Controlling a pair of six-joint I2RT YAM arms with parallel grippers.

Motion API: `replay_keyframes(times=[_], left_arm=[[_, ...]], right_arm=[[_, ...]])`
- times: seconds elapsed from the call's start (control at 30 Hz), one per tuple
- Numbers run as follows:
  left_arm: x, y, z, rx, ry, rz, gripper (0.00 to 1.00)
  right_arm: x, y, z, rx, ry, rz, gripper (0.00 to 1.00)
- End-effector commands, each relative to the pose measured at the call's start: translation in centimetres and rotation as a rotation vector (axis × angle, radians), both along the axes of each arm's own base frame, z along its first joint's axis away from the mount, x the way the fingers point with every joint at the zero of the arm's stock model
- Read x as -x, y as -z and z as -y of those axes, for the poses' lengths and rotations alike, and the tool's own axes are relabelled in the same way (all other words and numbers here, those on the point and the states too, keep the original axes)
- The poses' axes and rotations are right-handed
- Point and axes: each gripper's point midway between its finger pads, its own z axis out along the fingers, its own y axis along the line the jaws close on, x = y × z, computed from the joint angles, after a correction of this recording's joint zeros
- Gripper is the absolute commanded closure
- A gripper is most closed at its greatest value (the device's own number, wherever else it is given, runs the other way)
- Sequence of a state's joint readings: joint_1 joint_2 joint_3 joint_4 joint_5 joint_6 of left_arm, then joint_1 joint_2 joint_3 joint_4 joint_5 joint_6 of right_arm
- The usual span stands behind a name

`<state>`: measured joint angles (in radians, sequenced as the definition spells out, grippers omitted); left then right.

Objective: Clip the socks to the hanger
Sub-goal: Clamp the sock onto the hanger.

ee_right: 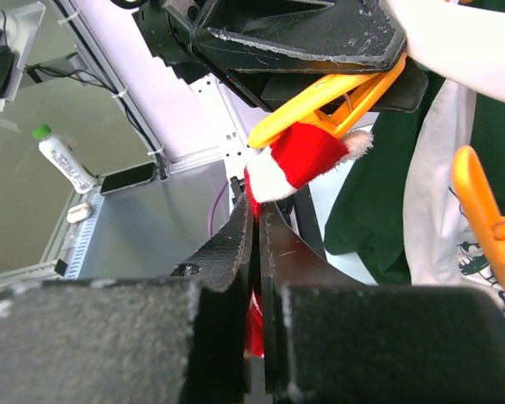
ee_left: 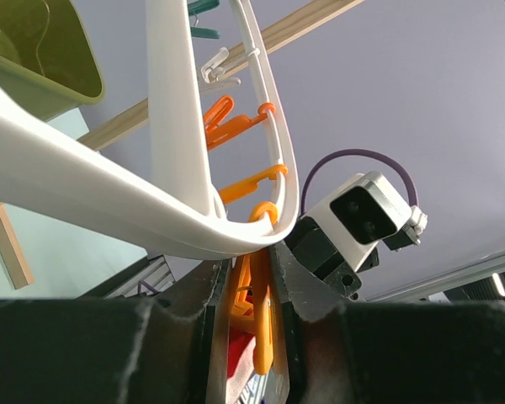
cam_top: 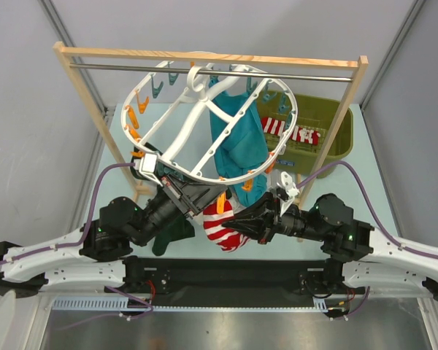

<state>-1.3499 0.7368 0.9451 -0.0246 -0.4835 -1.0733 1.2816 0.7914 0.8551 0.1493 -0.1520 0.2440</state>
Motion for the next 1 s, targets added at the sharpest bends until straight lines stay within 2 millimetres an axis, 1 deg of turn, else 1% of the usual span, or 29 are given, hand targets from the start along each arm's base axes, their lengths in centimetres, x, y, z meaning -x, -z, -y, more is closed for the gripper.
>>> replay_keyframes(times=[0.0, 0.07, 0.13, 0.17, 0.2, 0.27, 0.3, 0.37, 0.4, 0.5, 0.53, 0.63, 0.7, 0.77, 0.83, 0.9, 0.97], left_arm=[[-0.5, -0.2, -0.6, 0.02, -0.031, -0.01, 1.0], [-0.5, 0.0, -0.6, 0.023, -0.032, -0.013, 0.99], [-0.5, 0.1, -0.6, 0.028, -0.031, -0.016, 0.96], [-0.5, 0.1, -0.6, 0.03, -0.029, -0.017, 0.93], [-0.5, 0.2, -0.5, 0.026, -0.029, -0.018, 0.83], [-0.5, 0.2, -0.5, 0.027, -0.029, -0.02, 0.68], [-0.5, 0.2, -0.5, 0.025, -0.028, -0.018, 0.55], [-0.5, 0.1, -0.6, 0.027, -0.031, -0.018, 0.49], [-0.5, 0.1, -0.7, 0.029, -0.032, -0.018, 0.43], [-0.6, 0.1, -0.8, 0.026, -0.039, -0.019, 0.36], [-0.6, 0.2, -0.7, 0.021, -0.039, -0.02, 0.3], [-0.7, 0.3, -1.0, 0.017, -0.045, -0.022, 0.29], [-0.6, 0.2, -1.6, 0.027, -0.051, -0.028, 0.29], [-0.6, 0.7, -2.1, 0.034, -0.057, -0.047, 0.29], [-0.6, 1.0, -3.0, 0.055, -0.062, -0.064, 0.32], [-0.3, 1.2, -3.4, 0.08, -0.052, -0.075, 0.36], [0.0, 0.9, -3.5, 0.089, -0.036, -0.067, 0.36]], right_arm=[[0.6, -4.1, 1.2, -0.12, -0.01, 0.017, 1.0], [0.6, -4.2, 1.3, -0.125, -0.006, 0.018, 1.0], [0.5, -4.3, 1.2, -0.128, -0.005, 0.021, 1.0], [0.5, -4.0, 0.9, -0.12, -0.007, 0.017, 1.0], [0.5, -4.1, 0.9, -0.125, -0.006, 0.015, 1.0], [0.6, -4.1, 0.6, -0.131, -0.016, 0.016, 1.0], [0.5, -4.1, 0.5, -0.129, -0.015, 0.016, 1.0], [0.5, -4.2, 0.3, -0.133, -0.017, 0.014, 1.0], [0.5, -4.1, 0.3, -0.133, -0.017, 0.013, 1.0], [0.4, -4.1, 0.3, -0.133, -0.013, 0.012, 1.0], [0.4, -4.0, 0.3, -0.13, -0.011, 0.011, 1.0], [0.2, -3.8, 0.5, -0.118, -0.001, 0.004, 1.0], [0.1, -3.6, 0.7, -0.107, 0.011, -0.003, 1.0], [-0.4, -2.9, 0.9, -0.079, 0.038, -0.018, 0.97], [-0.7, -2.4, 1.2, -0.056, 0.06, -0.026, 0.95], [-0.8, -2.2, 1.4, -0.045, 0.073, -0.029, 0.91], [-1.0, -1.8, 1.4, -0.029, 0.08, -0.025, 0.87]])
